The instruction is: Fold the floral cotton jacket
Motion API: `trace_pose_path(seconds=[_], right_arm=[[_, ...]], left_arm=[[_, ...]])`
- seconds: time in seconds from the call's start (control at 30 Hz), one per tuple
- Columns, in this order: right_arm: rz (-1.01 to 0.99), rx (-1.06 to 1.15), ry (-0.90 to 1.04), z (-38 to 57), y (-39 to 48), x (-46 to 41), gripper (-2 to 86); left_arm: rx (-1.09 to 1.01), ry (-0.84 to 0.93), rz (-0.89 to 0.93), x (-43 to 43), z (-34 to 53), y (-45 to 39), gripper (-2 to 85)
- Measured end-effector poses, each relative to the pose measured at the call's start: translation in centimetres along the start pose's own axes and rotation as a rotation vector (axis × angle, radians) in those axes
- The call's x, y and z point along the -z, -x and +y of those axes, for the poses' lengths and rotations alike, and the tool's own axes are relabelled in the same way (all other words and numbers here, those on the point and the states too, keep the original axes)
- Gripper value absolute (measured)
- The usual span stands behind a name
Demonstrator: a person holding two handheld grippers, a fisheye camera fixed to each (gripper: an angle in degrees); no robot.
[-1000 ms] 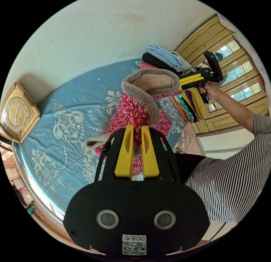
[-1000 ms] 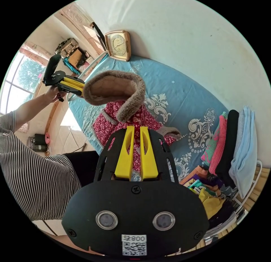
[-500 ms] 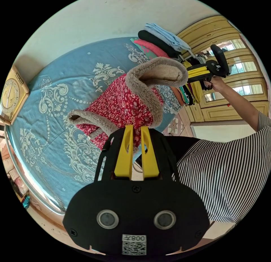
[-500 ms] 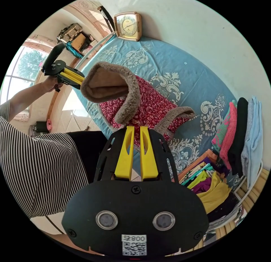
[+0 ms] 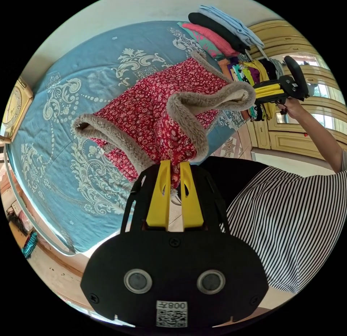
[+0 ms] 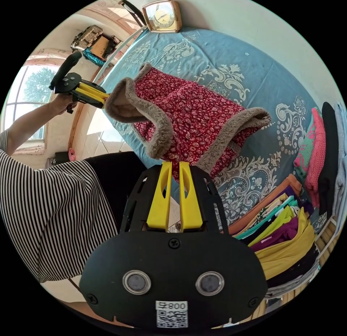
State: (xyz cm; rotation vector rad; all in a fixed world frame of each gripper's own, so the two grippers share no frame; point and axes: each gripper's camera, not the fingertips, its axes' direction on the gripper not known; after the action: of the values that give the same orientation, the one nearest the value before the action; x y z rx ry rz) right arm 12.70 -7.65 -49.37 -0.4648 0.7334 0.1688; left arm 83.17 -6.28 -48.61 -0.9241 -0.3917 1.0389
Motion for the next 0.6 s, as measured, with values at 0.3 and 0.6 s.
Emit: trace_pose_path(seconds=[0.3,0.6], right_arm=[[-0.045,-0.016,0.011,1.6,-1.3,-5.0,3.1],[-0.097,-0.029,0.05,2.8,-2.9,-11.6,3.4]], left_arm=[[0.058,-0.001,0.026,-4.6,0.3,-0.2,3.3],[0.105,0.019,0.039,-10.3,0.8,0.8,2.6]])
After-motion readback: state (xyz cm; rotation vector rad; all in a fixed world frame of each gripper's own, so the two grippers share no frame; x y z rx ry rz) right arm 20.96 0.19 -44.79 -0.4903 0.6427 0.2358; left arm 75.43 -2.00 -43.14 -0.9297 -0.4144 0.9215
